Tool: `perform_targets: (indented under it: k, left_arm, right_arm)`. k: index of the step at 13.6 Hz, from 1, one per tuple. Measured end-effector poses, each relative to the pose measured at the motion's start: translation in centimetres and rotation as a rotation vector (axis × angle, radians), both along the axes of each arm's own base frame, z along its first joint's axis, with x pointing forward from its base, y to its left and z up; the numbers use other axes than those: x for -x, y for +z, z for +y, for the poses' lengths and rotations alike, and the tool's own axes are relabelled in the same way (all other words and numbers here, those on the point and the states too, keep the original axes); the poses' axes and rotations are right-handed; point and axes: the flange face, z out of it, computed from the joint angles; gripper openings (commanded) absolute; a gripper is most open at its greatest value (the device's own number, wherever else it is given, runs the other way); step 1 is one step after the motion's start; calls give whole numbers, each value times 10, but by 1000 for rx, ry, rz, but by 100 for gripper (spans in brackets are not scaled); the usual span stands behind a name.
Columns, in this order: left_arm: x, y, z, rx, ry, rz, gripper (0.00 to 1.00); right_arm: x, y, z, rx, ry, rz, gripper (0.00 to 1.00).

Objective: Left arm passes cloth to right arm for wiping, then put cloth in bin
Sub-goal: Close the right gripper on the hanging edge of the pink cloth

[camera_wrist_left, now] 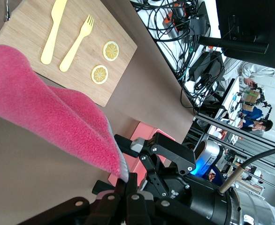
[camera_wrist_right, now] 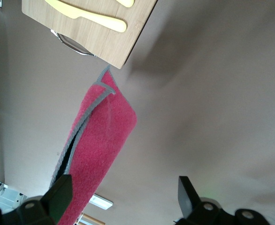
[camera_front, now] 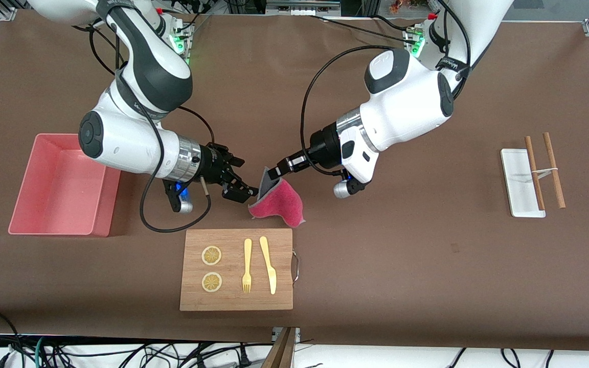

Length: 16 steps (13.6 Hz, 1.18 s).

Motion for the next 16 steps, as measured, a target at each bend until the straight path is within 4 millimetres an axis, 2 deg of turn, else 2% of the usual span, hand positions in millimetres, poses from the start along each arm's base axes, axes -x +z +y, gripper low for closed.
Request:
perform_targets:
  k: [4, 8, 16]
  left_arm:
    - [-1, 0, 1, 0, 2, 0, 0]
    - [-1, 0, 1, 0, 2, -1, 0]
    - [-1, 0, 1, 0, 2, -1, 0]
  right_arm:
    - [-4, 9, -3, -23, -13, 0, 99]
    - [-14, 23, -21, -29, -25, 1, 99]
    - [-12, 8, -3, -48, -21, 3, 99]
